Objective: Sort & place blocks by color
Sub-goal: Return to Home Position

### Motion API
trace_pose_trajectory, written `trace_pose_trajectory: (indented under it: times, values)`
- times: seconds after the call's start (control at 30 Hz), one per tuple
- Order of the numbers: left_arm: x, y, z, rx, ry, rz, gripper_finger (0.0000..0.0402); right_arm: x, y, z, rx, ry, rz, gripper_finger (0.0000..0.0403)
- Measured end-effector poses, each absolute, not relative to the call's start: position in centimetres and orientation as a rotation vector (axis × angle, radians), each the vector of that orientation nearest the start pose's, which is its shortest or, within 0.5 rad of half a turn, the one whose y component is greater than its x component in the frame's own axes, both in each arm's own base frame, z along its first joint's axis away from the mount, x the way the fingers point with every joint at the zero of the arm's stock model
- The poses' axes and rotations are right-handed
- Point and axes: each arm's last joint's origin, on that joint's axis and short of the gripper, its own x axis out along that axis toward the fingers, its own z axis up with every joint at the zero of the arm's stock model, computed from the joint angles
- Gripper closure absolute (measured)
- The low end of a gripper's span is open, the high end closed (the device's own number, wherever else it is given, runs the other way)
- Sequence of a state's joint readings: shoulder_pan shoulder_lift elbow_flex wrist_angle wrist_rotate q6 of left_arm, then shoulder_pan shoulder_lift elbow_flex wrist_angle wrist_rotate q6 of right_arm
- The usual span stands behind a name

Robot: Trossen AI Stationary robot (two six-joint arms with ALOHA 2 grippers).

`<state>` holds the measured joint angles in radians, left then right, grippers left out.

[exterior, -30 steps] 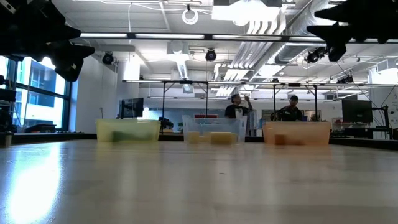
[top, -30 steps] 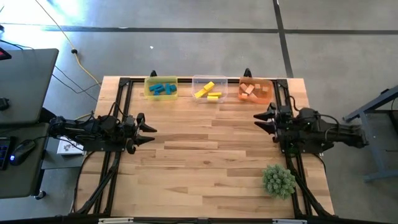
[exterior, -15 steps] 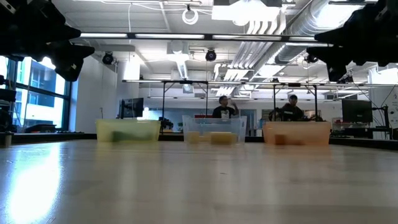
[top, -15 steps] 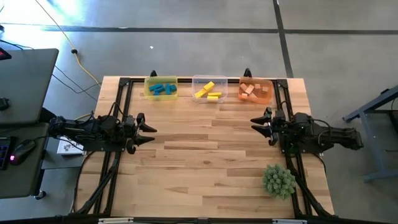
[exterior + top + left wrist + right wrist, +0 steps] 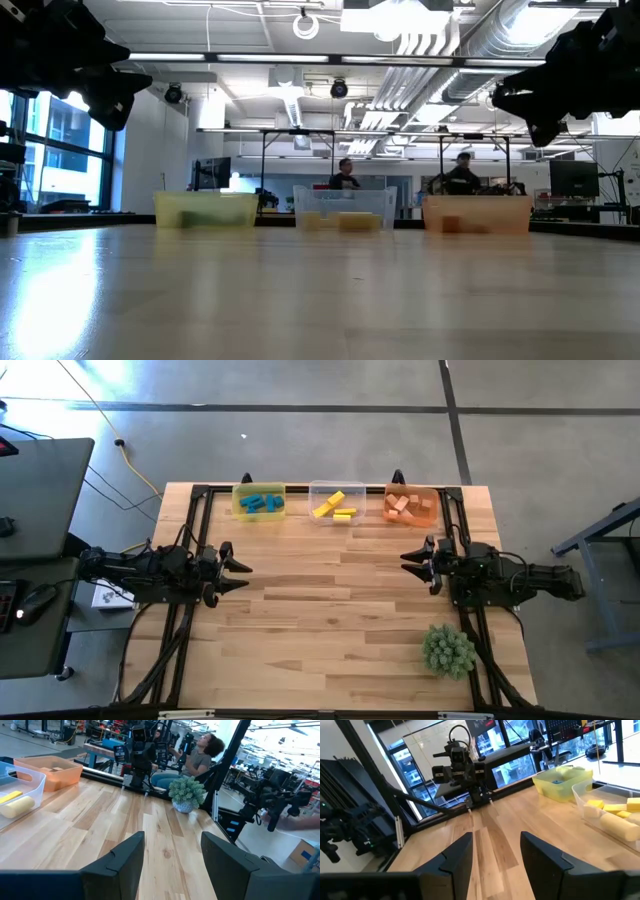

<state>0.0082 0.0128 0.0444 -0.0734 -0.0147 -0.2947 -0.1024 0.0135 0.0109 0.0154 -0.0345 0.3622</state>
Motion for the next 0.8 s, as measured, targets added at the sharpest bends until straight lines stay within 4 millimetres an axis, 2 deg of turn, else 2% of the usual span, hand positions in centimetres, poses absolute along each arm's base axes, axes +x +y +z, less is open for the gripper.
trace_pose_trajectory:
  times: [0.8]
  values:
    - [9.56, 0.12, 17.06, -0.295, 0.038, 0.029, 0.0216, 9.74, -0.9, 16.75, 0.359, -0.021, -0.066, 0.0249]
